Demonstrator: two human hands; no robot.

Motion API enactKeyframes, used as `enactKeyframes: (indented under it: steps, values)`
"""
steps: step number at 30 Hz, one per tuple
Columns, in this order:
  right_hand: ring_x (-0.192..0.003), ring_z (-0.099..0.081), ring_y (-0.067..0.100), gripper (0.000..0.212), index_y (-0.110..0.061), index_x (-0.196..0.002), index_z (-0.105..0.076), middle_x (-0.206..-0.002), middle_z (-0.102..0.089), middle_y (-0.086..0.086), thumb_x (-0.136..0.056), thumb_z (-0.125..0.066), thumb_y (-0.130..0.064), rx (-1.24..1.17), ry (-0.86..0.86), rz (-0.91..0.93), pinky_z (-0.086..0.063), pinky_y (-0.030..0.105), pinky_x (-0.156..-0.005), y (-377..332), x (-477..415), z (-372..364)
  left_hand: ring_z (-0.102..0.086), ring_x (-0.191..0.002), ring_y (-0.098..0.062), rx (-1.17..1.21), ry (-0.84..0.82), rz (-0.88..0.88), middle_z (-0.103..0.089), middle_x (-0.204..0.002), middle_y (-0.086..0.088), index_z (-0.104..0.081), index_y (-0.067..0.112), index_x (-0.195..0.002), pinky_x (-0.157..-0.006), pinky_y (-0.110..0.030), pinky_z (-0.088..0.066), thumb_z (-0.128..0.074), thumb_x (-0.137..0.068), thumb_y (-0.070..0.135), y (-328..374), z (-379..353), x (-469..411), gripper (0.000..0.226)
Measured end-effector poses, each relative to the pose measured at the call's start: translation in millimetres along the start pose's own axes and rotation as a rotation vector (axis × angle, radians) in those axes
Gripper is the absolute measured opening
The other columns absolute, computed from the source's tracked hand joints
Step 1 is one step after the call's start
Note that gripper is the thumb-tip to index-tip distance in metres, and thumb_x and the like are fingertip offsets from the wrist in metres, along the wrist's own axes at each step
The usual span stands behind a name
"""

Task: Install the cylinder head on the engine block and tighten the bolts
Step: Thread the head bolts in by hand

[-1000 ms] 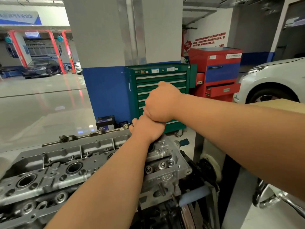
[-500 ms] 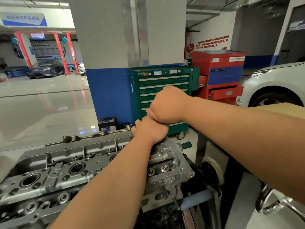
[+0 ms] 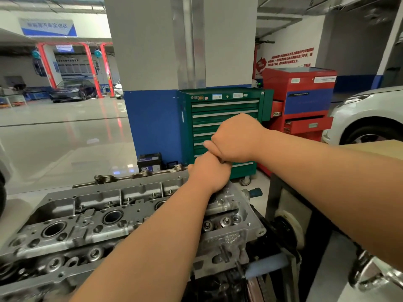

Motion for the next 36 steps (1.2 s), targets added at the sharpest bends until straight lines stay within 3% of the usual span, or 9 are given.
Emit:
enactKeyframes:
  steps: [4, 8, 11, 16, 18, 23, 27, 30, 36]
  values:
    - [-0.079, -0.045, 0.022, 0.028, -0.02, -0.104, -0.065, -0.075, -0.043, -0.003, -0.095, -0.038, -0.022, -0.023, -0.267, -0.37, -0.033, 0.036, -0.061, -21.3, -21.7, 2.9, -0.051, -0.079, -0.026, -0.116, 0.056, -0.069, -0.045, -0.066, 0.005, -0.038, 0.025, -0.062, -0.07, -0.034, -0.044, -0.047, -0.087, 0.019, -3.0, 3.5, -2.5, 0.027]
    - [-0.081, -0.043, 0.023, 0.035, -0.019, -0.104, -0.062, -0.08, -0.041, 0.0, -0.101, -0.029, -0.031, -0.147, -0.174, -0.372, -0.033, 0.038, -0.064, -17.9, -16.4, -1.5, -0.042, -0.06, -0.019, -0.071, 0.218, -0.088, -0.04, -0.058, 0.008, -0.036, 0.021, -0.061, -0.048, -0.025, -0.022, -0.054, -0.086, 0.019, -6.1, 10.6, 3.6, 0.031]
    - [-0.075, -0.049, 0.024, 0.047, -0.019, -0.08, -0.052, -0.078, -0.045, 0.001, -0.102, -0.02, -0.046, -0.241, 0.043, -0.282, -0.036, 0.035, -0.063, -10.6, 5.3, -11.4, -0.048, -0.06, -0.02, -0.036, 0.235, -0.099, -0.046, -0.06, 0.003, -0.04, 0.019, -0.065, -0.053, -0.03, -0.031, -0.065, -0.082, 0.029, -3.0, 12.9, 7.3, 0.032]
    - [-0.081, -0.05, 0.018, 0.045, -0.018, -0.096, -0.057, -0.094, -0.052, -0.003, -0.099, -0.026, -0.05, -0.401, 0.179, -0.243, -0.032, 0.033, -0.063, -14.2, 14.5, -26.3, -0.049, -0.063, -0.024, -0.044, 0.234, -0.107, -0.047, -0.057, 0.003, -0.042, 0.018, -0.058, -0.05, -0.03, -0.027, -0.063, -0.08, 0.024, -4.5, 14.8, 8.4, 0.031]
    - [-0.078, -0.051, 0.02, 0.043, -0.019, -0.084, -0.056, -0.084, -0.051, -0.003, -0.1, -0.026, -0.046, -0.327, 0.197, -0.247, -0.031, 0.032, -0.06, -14.4, 10.1, -23.2, -0.047, -0.06, -0.02, -0.015, 0.229, -0.099, -0.047, -0.056, 0.004, -0.042, 0.02, -0.058, -0.05, -0.03, -0.027, -0.064, -0.08, 0.025, -5.4, 14.1, 9.0, 0.032]
    - [-0.054, -0.039, 0.019, 0.034, -0.019, -0.062, -0.044, -0.064, -0.042, -0.001, -0.094, -0.036, -0.028, -0.082, -0.061, -0.443, -0.024, 0.028, -0.048, -16.4, -12.8, -10.6, -0.04, -0.052, -0.007, 0.223, 0.28, -0.115, -0.051, -0.056, 0.008, -0.044, 0.022, -0.057, -0.048, -0.024, -0.028, -0.067, -0.077, 0.018, -6.4, 11.9, 12.5, 0.031]
    - [-0.066, -0.044, 0.022, 0.04, -0.017, -0.066, -0.042, -0.069, -0.042, 0.002, -0.099, -0.03, -0.037, -0.307, -0.074, -0.546, -0.031, 0.032, -0.057, -15.2, -5.1, -16.4, -0.036, -0.051, -0.009, 0.283, 0.259, -0.149, -0.051, -0.054, 0.006, -0.051, 0.013, -0.057, -0.05, -0.025, -0.031, -0.068, -0.077, 0.011, -7.0, 17.7, 13.5, 0.026]
    - [-0.077, -0.048, 0.025, 0.034, -0.016, -0.082, -0.047, -0.085, -0.052, 0.004, -0.1, -0.028, -0.037, -0.479, 0.044, -0.431, -0.036, 0.035, -0.065, -12.8, 8.3, -19.5, -0.033, -0.05, -0.008, 0.323, 0.173, -0.168, -0.044, -0.049, 0.01, -0.053, 0.013, -0.057, -0.05, -0.024, -0.03, -0.075, -0.074, 0.014, -8.6, 23.0, 15.9, 0.028]
    - [-0.073, -0.05, 0.021, 0.046, -0.022, -0.08, -0.053, -0.079, -0.053, -0.002, -0.099, -0.021, -0.048, -0.149, 0.168, -0.037, -0.033, 0.032, -0.057, 2.8, 1.5, -10.3, -0.039, -0.056, -0.012, 0.35, 0.103, -0.134, -0.048, -0.056, 0.004, -0.056, 0.011, -0.064, -0.06, -0.027, -0.036, -0.078, -0.077, 0.023, -9.8, 30.2, 18.6, 0.028]
Point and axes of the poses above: each hand's wrist, its own x-axis away from the middle knuckle, its own z-axis out of the back of the hand, y = z × x, the point moved 1 cm from there along -x, towards the middle knuckle
